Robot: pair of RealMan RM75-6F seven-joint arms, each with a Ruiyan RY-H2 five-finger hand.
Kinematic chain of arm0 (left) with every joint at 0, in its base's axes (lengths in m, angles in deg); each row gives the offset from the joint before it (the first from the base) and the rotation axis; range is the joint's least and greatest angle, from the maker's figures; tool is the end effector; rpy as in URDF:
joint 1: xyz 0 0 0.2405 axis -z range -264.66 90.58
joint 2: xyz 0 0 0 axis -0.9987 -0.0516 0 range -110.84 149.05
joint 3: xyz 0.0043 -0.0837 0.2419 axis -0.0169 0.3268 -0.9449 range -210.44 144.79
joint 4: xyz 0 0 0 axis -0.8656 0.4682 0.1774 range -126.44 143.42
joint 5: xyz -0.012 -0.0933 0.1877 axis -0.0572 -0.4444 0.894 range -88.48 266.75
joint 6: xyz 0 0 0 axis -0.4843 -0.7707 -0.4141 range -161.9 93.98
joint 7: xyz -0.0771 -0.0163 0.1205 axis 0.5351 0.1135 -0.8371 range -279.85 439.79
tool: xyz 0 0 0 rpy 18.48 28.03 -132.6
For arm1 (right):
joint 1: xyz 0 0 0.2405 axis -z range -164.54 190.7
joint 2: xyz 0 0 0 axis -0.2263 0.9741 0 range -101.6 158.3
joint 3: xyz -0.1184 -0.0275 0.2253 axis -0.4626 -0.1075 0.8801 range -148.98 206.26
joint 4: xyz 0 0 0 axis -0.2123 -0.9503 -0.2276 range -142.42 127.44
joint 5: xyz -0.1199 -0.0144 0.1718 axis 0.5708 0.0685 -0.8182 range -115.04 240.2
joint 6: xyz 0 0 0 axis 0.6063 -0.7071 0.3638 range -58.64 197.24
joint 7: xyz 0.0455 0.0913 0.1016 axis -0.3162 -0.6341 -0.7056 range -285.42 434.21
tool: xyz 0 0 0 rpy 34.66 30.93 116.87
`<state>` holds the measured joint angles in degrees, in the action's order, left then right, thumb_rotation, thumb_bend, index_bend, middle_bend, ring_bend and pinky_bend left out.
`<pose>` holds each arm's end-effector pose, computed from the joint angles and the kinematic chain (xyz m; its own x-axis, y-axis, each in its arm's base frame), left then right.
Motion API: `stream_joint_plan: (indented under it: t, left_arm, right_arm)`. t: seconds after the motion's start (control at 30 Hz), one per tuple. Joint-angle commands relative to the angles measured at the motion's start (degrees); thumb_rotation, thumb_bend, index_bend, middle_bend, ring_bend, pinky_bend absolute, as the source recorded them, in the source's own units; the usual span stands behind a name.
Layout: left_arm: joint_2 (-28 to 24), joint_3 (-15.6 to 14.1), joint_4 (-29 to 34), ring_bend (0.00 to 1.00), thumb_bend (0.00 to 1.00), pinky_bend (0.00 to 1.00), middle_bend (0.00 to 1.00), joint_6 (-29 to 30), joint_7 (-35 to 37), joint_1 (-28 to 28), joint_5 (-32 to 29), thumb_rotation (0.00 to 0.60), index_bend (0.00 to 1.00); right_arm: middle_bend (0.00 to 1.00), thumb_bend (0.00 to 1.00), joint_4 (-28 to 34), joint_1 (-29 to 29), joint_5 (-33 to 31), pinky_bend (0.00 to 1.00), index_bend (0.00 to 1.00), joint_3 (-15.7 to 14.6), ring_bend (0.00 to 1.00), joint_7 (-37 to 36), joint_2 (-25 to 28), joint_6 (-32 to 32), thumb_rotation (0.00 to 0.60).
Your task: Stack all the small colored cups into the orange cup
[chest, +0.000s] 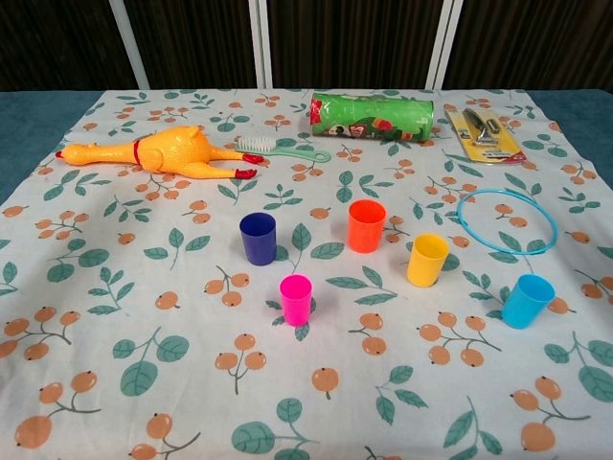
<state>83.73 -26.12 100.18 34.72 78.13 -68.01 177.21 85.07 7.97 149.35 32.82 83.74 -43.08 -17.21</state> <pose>-0.2616 0.2635 0.1276 0.4679 0.1063 0.8773 0.8619 -0.2743 -0.4265 -0.2919 -0.1858 0.1244 0.4230 0.0413 0.9052 -0.9052 -0.0265 0.4242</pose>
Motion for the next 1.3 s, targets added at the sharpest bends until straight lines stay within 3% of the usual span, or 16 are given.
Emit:
stream_joint_plan:
  t: [0.03, 0.23, 0.5, 1.03, 1.3]
  left_arm:
    - [0.15, 3.28, 2.98, 0.0, 0.11, 0.0, 0.0, -11.36, -5.01, 9.56, -2.19, 0.6, 0.16]
    - [3.92, 4.56, 6.48, 0.0, 0.11, 0.0, 0.0, -18.38, -11.85, 15.51, -7.56, 0.6, 0.19]
    - [9.53, 5.06, 6.61, 0.0, 0.11, 0.0, 0.0, -25.75, -21.23, 22.94, -18.36, 0.6, 0.19]
    - [19.85, 3.12, 5.56, 0.0, 0.12, 0.0, 0.0, -20.16, -39.29, 31.05, -33.03, 0.6, 0.26]
    - [22.72, 2.14, 4.38, 0.0, 0.17, 0.0, 0.01, -18.0, -43.9, 34.11, -38.51, 0.6, 0.3]
  right_arm:
    - [0.0, 0.34, -0.05, -0.09, -0.19, 0.04, 0.0, -0.07, 0.0, 0.41, -0.24, 0.34, 0.6]
    - [0.0, 0.34, -0.14, -0.19, -0.36, 0.04, 0.0, -0.25, 0.0, 1.09, -0.64, 0.79, 0.6]
    - [0.0, 0.34, -0.03, -0.15, -0.93, 0.04, 0.0, -0.04, 0.0, 1.24, -0.71, 0.9, 0.6]
    - [0.0, 0.34, -0.57, -0.31, -2.09, 0.04, 0.0, 0.39, 0.0, 0.43, -0.74, 1.58, 0.6]
    - [0.0, 0.34, -0.67, -0.28, -2.07, 0.04, 0.0, 0.39, 0.0, 0.14, -0.67, 1.52, 0.6]
